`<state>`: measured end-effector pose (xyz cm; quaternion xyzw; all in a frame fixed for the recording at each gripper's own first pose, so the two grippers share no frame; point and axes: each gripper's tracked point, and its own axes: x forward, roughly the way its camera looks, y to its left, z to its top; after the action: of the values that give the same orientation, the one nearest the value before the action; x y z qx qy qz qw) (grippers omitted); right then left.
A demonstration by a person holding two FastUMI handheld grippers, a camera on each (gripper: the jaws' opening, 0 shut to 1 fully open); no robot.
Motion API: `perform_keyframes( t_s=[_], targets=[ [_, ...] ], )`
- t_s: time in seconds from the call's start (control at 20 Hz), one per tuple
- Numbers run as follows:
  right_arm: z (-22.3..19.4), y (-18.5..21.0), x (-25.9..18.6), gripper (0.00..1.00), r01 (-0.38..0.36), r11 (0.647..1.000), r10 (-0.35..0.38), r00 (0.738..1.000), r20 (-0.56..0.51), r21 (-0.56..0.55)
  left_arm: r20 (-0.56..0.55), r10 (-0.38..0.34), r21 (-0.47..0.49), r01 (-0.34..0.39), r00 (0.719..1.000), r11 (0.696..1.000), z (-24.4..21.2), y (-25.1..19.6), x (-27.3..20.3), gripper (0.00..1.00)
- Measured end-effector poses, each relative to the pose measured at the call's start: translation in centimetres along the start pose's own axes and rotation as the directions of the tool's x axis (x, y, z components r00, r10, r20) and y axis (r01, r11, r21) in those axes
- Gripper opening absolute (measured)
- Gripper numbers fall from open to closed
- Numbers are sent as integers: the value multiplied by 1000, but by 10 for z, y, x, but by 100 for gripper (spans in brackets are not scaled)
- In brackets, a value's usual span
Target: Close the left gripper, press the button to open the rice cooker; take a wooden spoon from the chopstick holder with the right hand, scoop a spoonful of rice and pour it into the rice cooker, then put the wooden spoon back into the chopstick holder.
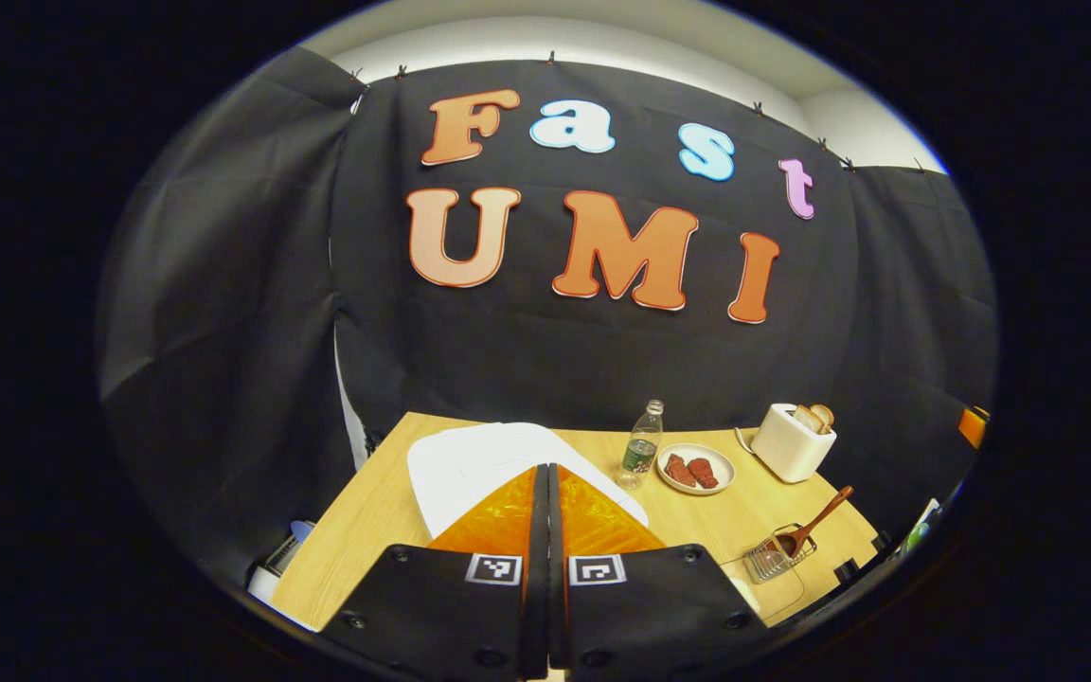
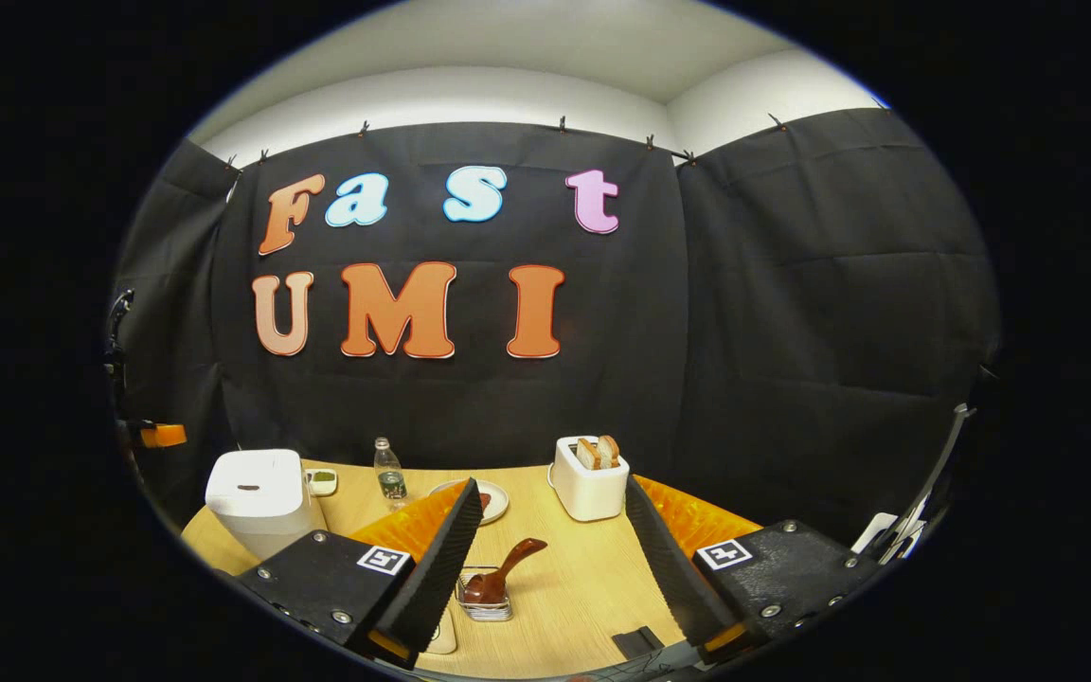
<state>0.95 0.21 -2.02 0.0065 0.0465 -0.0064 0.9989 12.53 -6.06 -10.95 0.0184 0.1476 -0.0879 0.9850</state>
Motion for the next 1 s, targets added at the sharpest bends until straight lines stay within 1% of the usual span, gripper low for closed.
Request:
perform_keyframes(
  t_s=[0.25, 0.35, 0.5, 0.6, 0.75, 0.9, 1.0],
  targets=[
    [-7, -14, 3, 95, 31, 1000, -31, 999, -16, -2, -104, -7, 17, 9, 995, 1000, -25, 2, 54, 5],
    [-12, -20, 5, 94, 45, 999, -45, 998, -32, -5, -143, -20, 7, 21, 989, 1000, -39, -1, 72, 5],
    [-17, -31, 5, 95, 69, 998, -68, 997, -46, 2, -223, -14, 28, 21, 975, 999, -70, 2, 91, 5],
    [-20, -35, 4, 95, 78, 997, -78, 996, -54, 4, -271, -31, 5, 34, 962, 999, -87, 1, 97, 5],
    [-22, -41, 3, 95, 92, 996, -92, 994, -59, -7, -293, -3, 29, 12, 956, 1000, -98, 10, 104, 5],
    [-25, -42, 2, 95, 96, 995, -96, 993, -65, -12, -287, -4, 18, 10, 958, 1000, -97, 12, 111, 4],
    [-26, -42, 1, 95, 95, 995, -95, 993, -67, -8, -300, -2, 16, 7, 954, 1000, -98, 13, 111, 5]
  ],
)
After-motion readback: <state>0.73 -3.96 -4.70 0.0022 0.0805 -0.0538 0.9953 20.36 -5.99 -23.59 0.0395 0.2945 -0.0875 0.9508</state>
